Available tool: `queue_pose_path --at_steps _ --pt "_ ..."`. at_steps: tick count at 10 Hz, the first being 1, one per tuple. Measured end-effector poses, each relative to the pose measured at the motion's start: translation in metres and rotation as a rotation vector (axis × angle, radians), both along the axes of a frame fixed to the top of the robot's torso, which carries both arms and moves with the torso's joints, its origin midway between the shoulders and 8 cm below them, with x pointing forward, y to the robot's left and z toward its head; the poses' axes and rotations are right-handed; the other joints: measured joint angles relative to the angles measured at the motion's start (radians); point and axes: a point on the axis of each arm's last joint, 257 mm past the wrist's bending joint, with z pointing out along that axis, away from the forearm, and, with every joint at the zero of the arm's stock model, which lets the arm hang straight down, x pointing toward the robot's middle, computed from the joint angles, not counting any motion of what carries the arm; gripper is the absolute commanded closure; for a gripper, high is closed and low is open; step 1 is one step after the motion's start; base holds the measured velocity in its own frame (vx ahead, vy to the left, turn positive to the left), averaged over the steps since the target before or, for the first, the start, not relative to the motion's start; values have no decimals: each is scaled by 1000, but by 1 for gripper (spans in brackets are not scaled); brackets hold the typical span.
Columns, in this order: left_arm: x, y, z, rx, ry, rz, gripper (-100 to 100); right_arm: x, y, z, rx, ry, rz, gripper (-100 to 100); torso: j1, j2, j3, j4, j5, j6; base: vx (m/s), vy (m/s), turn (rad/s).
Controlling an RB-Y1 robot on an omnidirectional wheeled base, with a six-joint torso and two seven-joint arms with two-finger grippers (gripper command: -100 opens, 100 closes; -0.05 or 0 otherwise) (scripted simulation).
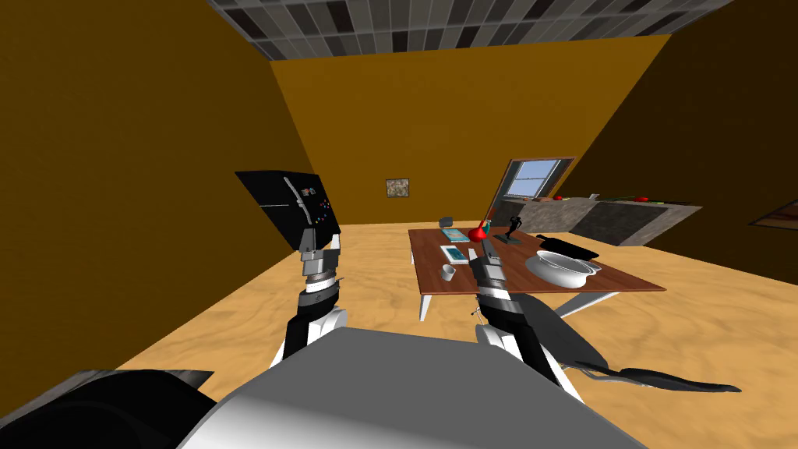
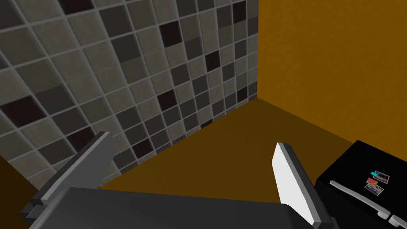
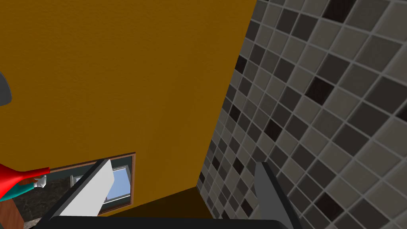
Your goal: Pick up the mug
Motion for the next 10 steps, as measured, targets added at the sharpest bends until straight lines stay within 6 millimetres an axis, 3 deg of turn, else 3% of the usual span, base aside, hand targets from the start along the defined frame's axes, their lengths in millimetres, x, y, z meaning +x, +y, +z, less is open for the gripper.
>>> queue_pose_path --at_steps 4,10 --pt "0 0 0 0 0 0 0 17 -10 -23 68 57 42 -100 -9 1 0 0 -2 0 -14 -119 78" --pt "0 0 0 0 0 0 0 50 -30 -78 251 196 91 -100 -7 0 0 0 -2 0 -6 -104 77"
